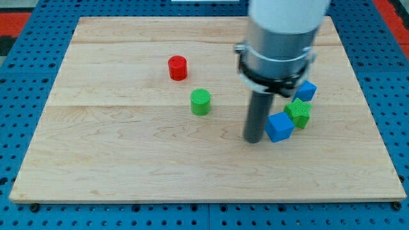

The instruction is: Slide the blue cube into the green star

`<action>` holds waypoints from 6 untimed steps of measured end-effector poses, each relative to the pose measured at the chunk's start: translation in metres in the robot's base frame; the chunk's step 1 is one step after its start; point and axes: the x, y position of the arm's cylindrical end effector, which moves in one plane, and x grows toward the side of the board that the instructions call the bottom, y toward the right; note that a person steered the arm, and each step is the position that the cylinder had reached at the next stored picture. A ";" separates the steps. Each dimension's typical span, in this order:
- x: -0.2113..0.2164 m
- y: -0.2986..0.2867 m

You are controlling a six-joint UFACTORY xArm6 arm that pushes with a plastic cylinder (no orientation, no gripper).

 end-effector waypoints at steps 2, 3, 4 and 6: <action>-0.031 0.037; -0.006 0.040; 0.011 0.055; -0.028 0.048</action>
